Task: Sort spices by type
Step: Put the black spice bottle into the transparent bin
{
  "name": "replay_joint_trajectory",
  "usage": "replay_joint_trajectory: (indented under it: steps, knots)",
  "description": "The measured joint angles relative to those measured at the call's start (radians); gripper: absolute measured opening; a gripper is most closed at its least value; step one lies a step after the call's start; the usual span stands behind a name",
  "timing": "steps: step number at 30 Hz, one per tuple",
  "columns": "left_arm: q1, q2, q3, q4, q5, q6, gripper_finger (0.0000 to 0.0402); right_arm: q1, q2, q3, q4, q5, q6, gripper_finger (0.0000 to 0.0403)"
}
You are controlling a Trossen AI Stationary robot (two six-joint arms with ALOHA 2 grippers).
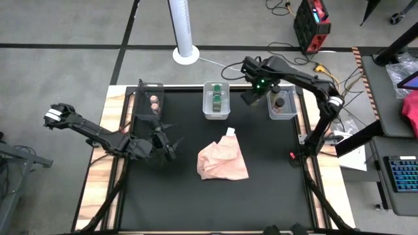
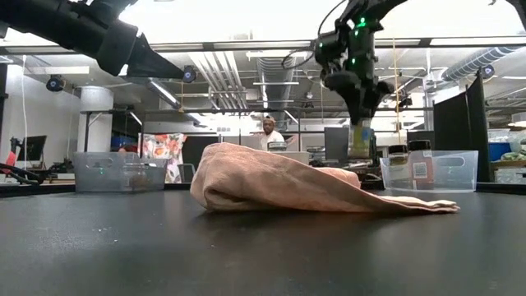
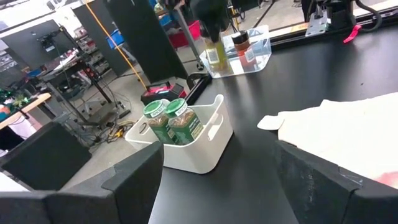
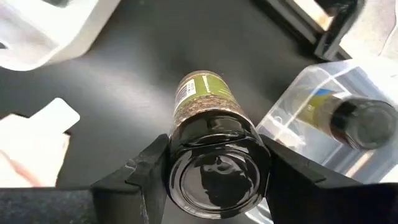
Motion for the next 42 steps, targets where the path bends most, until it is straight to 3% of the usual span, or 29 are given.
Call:
replay_joint_trajectory:
  steps: [13, 20, 25, 32, 42]
  knots:
    - [0.000, 0.000, 0.000, 0.008, 0.000, 0.078, 0.0284, -0.016, -0.049, 0.182, -0.127, 0.018, 0.035, 0.0197]
    - [0.000, 0.000, 0.030, 0.015, 0.000, 0.150, 0.0284, -0.105, -0.050, 0.272, -0.254, 0.056, 0.054, 0.0197]
    - [0.000, 0.000, 0.053, 0.015, 0.000, 0.196, 0.0284, -0.205, -0.051, 0.267, -0.249, 0.008, 0.076, 0.0197]
    - [0.000, 0.000, 0.055, 0.012, 0.000, 0.201, 0.0284, -0.324, -0.051, 0.215, -0.251, 0.061, 0.068, 0.0197]
    - [0.006, 0.000, 0.061, 0.012, 0.000, 0.201, 0.0284, -0.369, -0.063, 0.191, -0.250, 0.045, 0.026, 0.0197]
